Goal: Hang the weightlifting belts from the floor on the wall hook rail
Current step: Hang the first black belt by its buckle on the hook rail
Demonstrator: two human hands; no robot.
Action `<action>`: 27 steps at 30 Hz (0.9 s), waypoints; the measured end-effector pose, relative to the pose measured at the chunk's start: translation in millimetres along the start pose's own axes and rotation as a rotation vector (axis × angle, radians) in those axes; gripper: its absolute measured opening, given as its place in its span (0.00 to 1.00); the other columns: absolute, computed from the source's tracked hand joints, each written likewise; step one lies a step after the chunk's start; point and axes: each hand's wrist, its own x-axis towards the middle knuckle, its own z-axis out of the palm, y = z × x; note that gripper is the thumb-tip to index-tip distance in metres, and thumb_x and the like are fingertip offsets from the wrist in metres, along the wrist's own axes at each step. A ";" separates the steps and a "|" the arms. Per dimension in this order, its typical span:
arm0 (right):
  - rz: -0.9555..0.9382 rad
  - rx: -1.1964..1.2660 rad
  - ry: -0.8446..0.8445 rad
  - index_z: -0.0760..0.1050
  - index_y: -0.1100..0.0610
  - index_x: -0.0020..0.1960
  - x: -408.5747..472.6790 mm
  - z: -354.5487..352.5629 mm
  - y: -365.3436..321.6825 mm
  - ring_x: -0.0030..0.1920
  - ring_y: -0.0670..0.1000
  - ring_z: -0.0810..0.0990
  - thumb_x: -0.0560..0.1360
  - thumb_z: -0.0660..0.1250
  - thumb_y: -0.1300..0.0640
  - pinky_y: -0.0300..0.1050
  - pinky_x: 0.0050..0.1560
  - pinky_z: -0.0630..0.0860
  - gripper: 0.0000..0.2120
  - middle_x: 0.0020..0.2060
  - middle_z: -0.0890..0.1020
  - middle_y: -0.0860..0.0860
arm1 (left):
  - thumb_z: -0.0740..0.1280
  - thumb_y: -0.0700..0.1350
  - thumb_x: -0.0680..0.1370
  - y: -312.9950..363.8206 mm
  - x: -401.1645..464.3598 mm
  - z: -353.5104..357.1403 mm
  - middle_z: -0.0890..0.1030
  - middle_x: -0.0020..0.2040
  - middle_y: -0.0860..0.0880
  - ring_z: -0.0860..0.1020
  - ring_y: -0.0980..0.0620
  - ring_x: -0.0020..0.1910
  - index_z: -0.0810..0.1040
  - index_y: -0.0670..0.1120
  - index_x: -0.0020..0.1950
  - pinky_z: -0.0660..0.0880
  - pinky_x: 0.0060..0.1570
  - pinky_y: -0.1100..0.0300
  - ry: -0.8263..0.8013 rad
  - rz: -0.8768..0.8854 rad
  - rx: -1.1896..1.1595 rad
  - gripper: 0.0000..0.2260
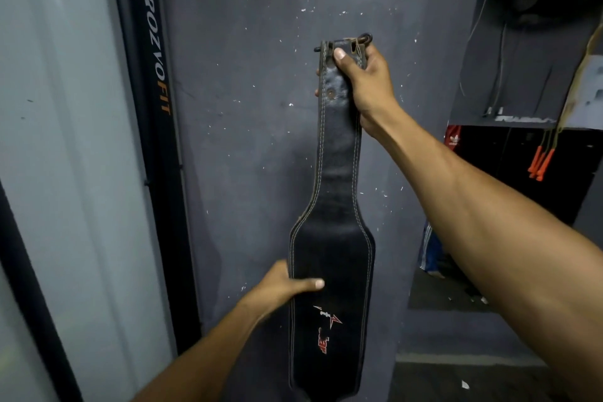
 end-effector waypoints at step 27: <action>0.040 0.070 -0.044 0.77 0.60 0.59 11.5 -20.0 25.3 0.47 0.61 0.87 0.82 0.68 0.60 0.65 0.48 0.85 0.07 0.46 0.86 0.60 | 0.78 0.39 0.72 21.8 30.4 -16.8 0.87 0.56 0.47 0.85 0.51 0.57 0.83 0.43 0.60 0.80 0.60 0.60 -0.034 0.041 0.075 0.17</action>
